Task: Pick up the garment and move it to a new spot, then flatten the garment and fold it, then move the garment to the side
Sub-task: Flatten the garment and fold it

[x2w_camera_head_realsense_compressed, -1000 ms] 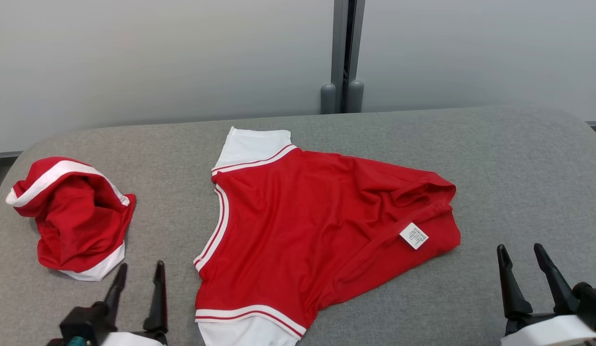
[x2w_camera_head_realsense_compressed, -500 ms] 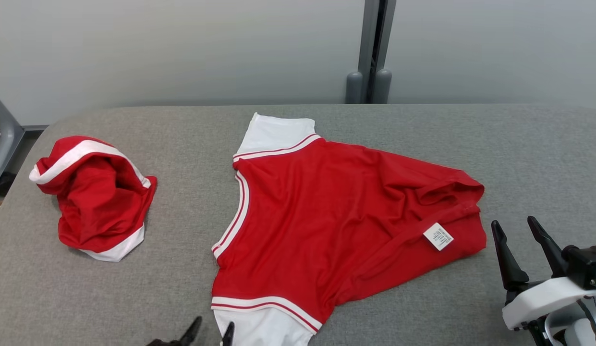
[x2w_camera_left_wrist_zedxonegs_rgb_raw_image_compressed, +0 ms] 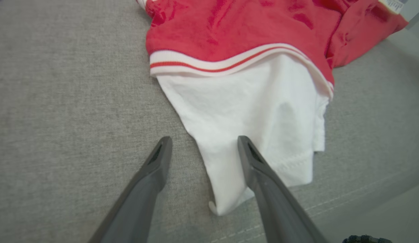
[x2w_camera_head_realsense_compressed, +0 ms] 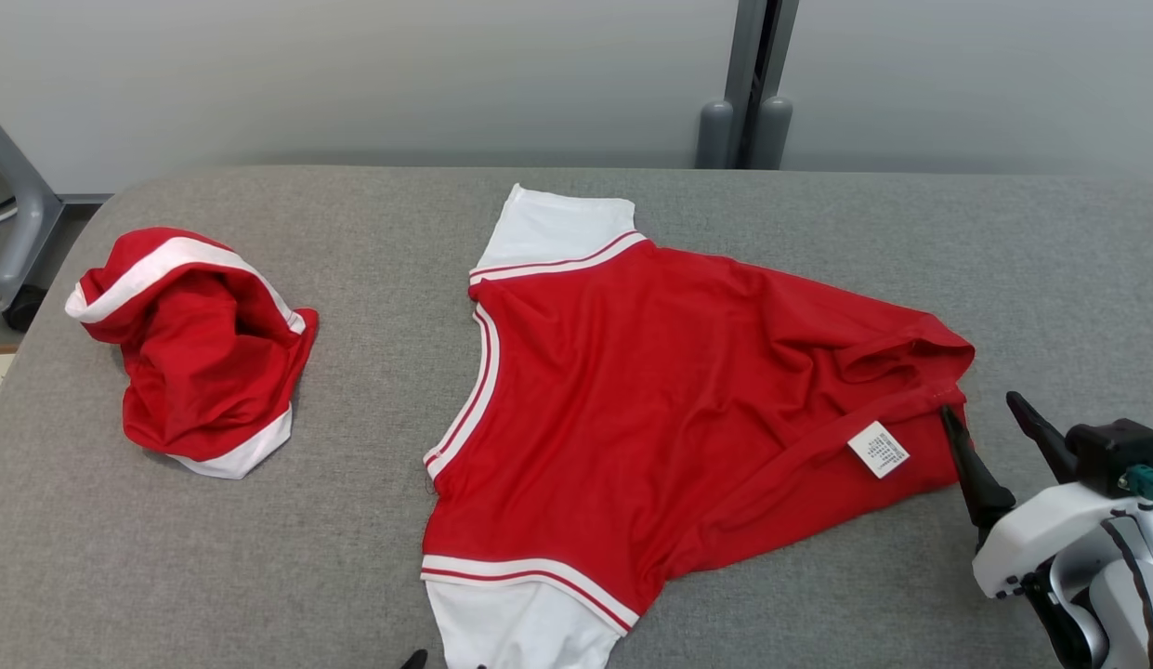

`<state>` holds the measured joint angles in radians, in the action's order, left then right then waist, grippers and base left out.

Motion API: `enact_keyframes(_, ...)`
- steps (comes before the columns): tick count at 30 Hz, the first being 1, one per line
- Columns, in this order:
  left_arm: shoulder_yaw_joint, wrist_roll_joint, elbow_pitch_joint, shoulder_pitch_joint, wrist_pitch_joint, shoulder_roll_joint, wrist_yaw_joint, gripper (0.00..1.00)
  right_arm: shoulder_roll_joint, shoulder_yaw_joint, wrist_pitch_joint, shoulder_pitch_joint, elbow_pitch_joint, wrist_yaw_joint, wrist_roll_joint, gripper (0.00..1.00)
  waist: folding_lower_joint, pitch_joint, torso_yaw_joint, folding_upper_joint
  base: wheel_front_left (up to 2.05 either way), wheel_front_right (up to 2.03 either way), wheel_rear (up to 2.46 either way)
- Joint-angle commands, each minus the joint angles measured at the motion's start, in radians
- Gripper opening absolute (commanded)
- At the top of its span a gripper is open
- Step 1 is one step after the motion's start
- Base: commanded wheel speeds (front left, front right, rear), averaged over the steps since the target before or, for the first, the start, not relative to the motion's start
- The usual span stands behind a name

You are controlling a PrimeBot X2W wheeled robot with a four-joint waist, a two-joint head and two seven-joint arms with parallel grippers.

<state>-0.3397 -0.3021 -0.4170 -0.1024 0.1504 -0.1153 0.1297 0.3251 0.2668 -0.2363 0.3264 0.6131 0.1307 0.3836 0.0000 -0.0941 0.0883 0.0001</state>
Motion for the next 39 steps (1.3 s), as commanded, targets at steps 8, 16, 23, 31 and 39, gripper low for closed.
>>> enact_keyframes(8, -0.051, -0.043, 0.005, 0.013, -0.03, -0.001, 0.001, 1.0, 0.033, 0.092, 0.015, 0.09, 0.084, 0.0, 0.069, 1.0, 0.0, -0.023, 0.015, -0.0001, 0.0, 0.0, 0.0)
enact_keyframes(16, -0.115, -0.099, -0.019, 0.049, -0.052, 0.01, 0.001, 0.48, 0.044, 0.192, 0.059, 0.157, 0.162, 0.0, 0.15, 0.44, 0.0, -0.048, 0.034, -0.0001, 0.0, 0.0, 0.0)
enact_keyframes(23, -0.119, -0.175, -0.04, 0.095, 0.011, 0.015, 0.001, 0.0, 0.054, 0.26, 0.017, 0.183, 0.198, 0.0, 0.202, 0.0, 0.0, -0.034, 0.033, -0.0001, 0.0, 0.0, 0.0)
enact_keyframes(31, -0.06, -0.237, 0.006, 0.121, 0.082, 0.016, 0.001, 0.0, 0.072, 0.277, -0.024, 0.153, 0.133, 0.0, 0.238, 0.0, 0.0, 0.005, 0.008, -0.0001, 0.0, 0.0, 0.0)
enact_keyframes(39, -0.026, -0.266, 0.083, 0.209, 0.08, -0.018, 0.0, 0.0, 0.087, 0.256, -0.029, 0.171, 0.031, 0.0, 0.261, 0.0, 0.0, 0.018, -0.017, -0.0001, 0.0, 0.0, 0.0)
